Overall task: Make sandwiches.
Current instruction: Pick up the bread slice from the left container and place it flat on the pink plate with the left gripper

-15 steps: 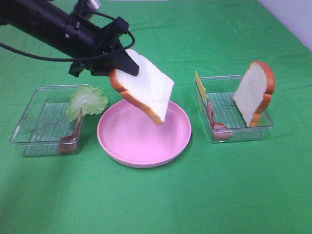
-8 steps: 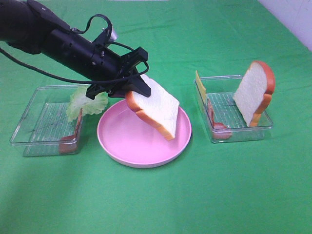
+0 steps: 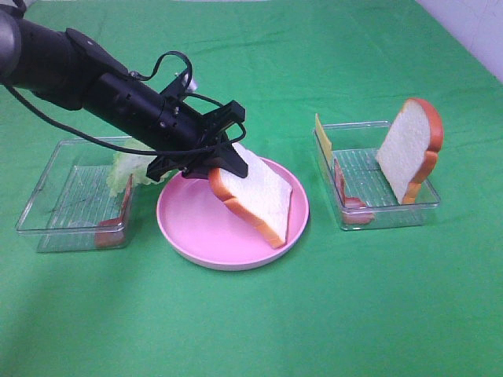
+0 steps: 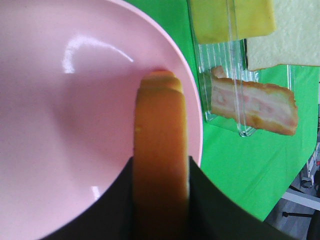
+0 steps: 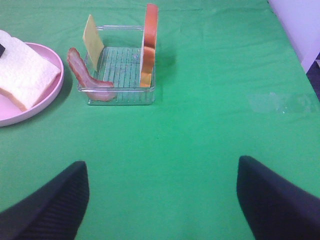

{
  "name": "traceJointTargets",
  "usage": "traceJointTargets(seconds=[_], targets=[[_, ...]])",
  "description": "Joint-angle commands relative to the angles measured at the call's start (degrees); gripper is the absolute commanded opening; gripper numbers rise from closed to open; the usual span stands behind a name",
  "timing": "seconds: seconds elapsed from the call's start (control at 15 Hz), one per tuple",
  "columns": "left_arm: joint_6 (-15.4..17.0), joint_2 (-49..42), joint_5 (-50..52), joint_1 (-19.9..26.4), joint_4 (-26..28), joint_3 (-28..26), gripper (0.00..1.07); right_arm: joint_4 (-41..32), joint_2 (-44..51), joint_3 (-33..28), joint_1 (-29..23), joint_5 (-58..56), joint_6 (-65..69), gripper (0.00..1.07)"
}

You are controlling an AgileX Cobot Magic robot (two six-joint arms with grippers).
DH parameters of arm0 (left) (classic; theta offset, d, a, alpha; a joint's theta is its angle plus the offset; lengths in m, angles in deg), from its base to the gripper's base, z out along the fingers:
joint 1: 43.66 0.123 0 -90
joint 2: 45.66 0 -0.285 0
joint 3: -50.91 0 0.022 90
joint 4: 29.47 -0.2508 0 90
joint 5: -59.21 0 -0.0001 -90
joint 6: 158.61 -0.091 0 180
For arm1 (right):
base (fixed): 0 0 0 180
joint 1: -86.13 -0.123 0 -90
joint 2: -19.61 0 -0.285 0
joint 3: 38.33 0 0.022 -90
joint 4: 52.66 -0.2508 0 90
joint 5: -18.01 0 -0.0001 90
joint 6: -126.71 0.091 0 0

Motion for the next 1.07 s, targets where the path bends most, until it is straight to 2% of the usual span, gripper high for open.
traceJointTargets(seconds=[0.07, 0.27, 0.33, 0.4, 0.6, 0.73, 0.8, 0.93, 1.0, 1.07], targets=[[-0.2, -0.1, 0.0, -0.3, 0.9, -0.2, 0.08, 0.1, 0.9, 0.1, 0.3, 0.5, -0.6, 0.76], [-1.5, -0.2, 0.0, -0.3, 0.6, -0.2, 0.59, 0.1, 0.9, 0.1, 0.3, 0.5, -0.6, 0.76], [-1.5, -0.2, -0.1, -0.3, 0.6, -0.2, 0.72, 0.1, 0.9, 0.1, 0.3, 0.5, -0.6, 0.76], [-2.3, -0.2, -0.1, -0.3, -0.2, -0.2, 0.78, 0.1, 0.9, 0.1, 0.3, 0.5, -0.6, 0.76], [-2.5, -0.2, -0.3, -0.3, -5.5, -1.2, 0.79, 0.1, 0.9, 0.1, 0.3, 0.5, -0.6, 0.76], [-1.3, -0.5, -0.7, -0.3, -8.7, -2.9, 0.79, 0.1, 0.9, 0.1, 0.3, 0.5, -0.6, 0.76], [0.4, -0.7, -1.2, -0.3, -11.3, -4.4, 0.79, 0.1, 0.9, 0.1, 0.3, 0.5, -0.6, 0.76], [6.8, -0.9, -3.6, -0.3, -18.8, -7.0, 0.79, 0.1, 0.9, 0.1, 0.3, 0.5, -0.6, 0.76], [11.3, -0.9, -5.2, -0.3, -24.2, -8.7, 0.79, 0.1, 0.9, 0.1, 0.3, 0.5, -0.6, 0.76], [13.5, -0.9, -7.0, -0.3, -27.4, -10.3, 0.79, 0.1, 0.9, 0.1, 0.3, 0.5, -0.6, 0.76]])
